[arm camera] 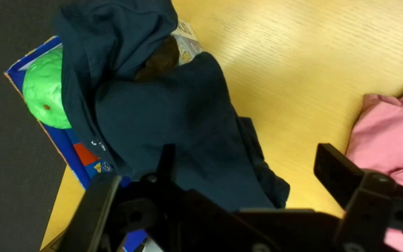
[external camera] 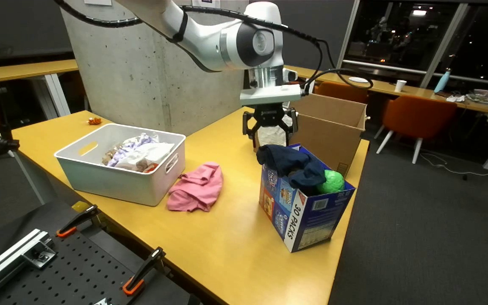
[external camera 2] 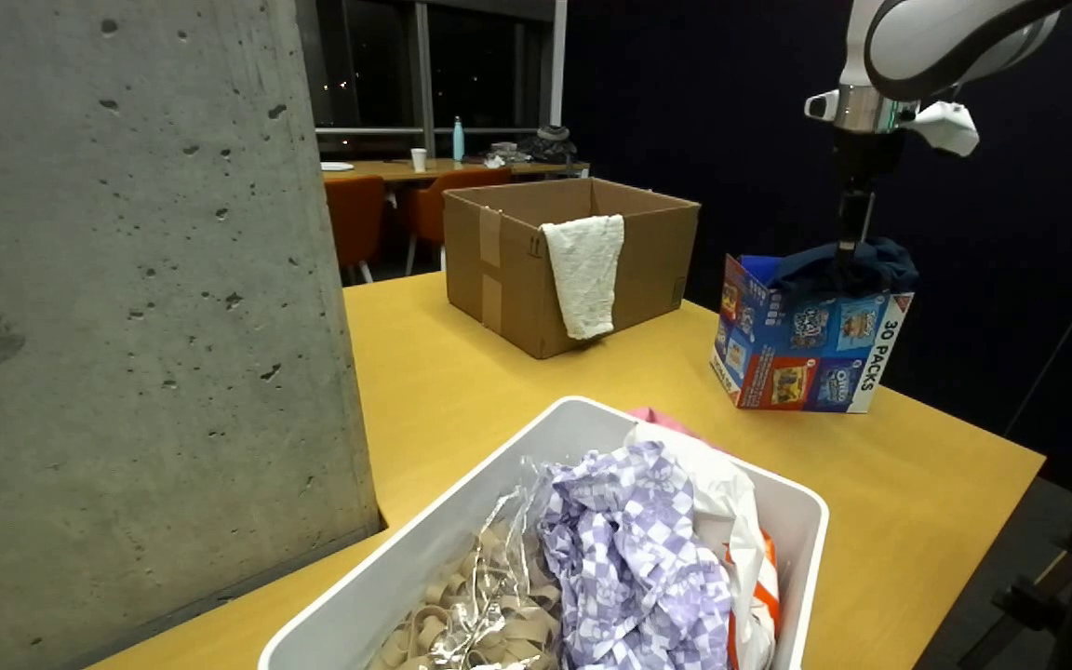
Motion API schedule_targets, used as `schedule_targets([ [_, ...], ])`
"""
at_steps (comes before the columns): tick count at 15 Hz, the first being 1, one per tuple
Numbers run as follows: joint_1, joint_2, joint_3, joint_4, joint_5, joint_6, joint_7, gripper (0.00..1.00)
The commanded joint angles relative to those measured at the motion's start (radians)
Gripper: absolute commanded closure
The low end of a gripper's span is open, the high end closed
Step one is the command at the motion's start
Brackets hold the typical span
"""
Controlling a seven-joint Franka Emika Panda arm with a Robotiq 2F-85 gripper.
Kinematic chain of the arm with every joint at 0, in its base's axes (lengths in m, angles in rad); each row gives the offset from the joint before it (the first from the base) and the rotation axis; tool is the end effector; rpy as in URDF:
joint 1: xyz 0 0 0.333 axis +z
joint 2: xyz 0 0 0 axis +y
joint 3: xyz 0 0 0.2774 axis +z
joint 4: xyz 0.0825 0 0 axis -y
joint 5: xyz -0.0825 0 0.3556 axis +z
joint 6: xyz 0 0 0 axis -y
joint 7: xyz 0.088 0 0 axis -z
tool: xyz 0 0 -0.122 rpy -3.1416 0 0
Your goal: Move the laundry and the toy from the box into the washing basket
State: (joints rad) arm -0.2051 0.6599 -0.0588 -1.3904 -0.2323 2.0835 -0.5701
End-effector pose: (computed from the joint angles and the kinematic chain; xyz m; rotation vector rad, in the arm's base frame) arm 0.6562 -0.1851 0.2943 2.8400 0.6205 -0.0974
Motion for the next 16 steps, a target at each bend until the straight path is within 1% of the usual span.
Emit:
schedule_targets([
  [1,-0.012,0.029,-0.015,0.012,-0.013,0.036,0.013,0.00],
  [2,-0.012,0.035,-0.018,0.014,-0.016,0.043,0.014,0.07],
  [3,-0.014,0.039,-0.020,0.015,-0.015,0.046,0.014,0.26],
  [7,-0.018,0.046,-0.024,0.020,-0.013,0.049,0.013,0.58],
  [9,-0.019,0.044,-0.023,0.019,-0.011,0.050,0.013,0.71],
  [12,-0.020,0.031,-0.023,0.004,-0.010,0.056,0.017,0.95],
  [13,-0.021,0.026,-0.023,0.000,-0.009,0.058,0.020,0.99],
  [16,-0.013,-0.008,-0.029,-0.023,-0.017,0.060,0.041,1.00],
])
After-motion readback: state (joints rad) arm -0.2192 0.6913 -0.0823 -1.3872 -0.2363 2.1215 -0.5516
